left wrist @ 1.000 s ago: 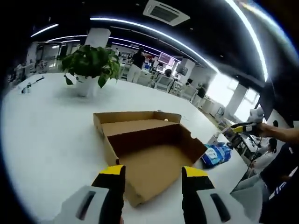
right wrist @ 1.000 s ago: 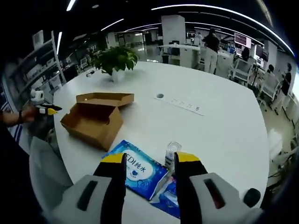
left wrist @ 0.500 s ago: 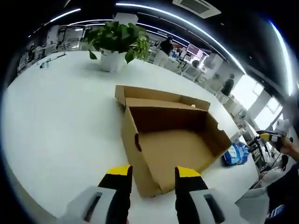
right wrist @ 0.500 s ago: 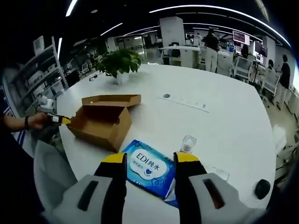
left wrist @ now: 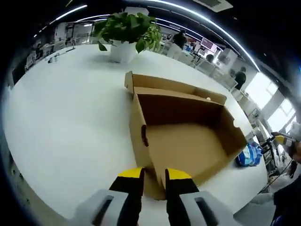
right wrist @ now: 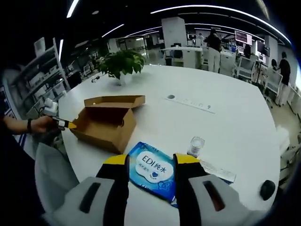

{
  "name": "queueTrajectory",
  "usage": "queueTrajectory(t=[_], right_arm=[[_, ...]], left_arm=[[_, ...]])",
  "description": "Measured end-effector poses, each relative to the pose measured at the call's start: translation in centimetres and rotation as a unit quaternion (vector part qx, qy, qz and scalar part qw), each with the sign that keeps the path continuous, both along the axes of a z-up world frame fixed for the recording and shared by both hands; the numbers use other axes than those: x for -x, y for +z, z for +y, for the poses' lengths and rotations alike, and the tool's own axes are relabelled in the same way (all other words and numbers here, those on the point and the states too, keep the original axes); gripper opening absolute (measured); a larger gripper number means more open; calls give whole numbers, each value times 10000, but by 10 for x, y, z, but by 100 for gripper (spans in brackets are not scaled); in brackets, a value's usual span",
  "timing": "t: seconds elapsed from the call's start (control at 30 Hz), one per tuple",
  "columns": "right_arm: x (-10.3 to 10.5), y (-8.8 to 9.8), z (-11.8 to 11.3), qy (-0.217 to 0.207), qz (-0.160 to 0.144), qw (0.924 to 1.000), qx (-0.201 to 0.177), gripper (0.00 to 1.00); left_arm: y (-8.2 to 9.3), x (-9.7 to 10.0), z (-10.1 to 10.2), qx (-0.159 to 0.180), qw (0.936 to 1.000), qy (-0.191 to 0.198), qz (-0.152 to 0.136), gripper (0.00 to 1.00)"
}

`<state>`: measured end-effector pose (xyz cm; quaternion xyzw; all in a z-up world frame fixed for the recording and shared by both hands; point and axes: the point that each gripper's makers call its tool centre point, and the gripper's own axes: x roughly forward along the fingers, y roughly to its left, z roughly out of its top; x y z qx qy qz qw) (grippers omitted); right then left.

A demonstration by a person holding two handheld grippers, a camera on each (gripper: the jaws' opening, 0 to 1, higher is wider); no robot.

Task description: Operate the shoe box by opening the lid, removing the specified soft item, and placing it in the target area until the item is outside and the box remains undamaged.

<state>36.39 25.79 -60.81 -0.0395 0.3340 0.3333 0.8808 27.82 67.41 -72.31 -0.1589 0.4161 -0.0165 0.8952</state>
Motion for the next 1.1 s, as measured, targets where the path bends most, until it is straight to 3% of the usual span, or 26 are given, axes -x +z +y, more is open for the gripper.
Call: queueTrajectory(t=[0.17, 0.3, 0.47, 0.6, 0.77, 0.87, 1.1], right_arm=[[-8, -1, 26, 142, 22, 9999, -50, 34], [-26, -1, 67, 388, 24, 9992, -103, 34], [-66, 2, 122, 494, -62, 9987, -133, 33], [-98, -3, 151, 366, -16, 9992, -147, 32], [-136, -25, 178, 114, 146, 9997, -145, 32], [-145, -36, 190, -184, 415, 9983, -357, 31], [-175, -61, 203, -439, 609, 9963, -412, 29]], left_arm=[[0, 0, 0, -144, 9999, -63, 64, 17], [-1, 1, 1, -98, 9999, -33, 45, 17], [0, 1, 1, -76, 9999, -53, 60, 17], [0, 1, 3, -65, 9999, -73, 66, 16], [0, 1, 4, -11, 9999, -71, 73, 16], [0, 0, 4, 5, 9999, -79, 83, 17], [-1, -1, 4, 28, 9999, -77, 101, 17]])
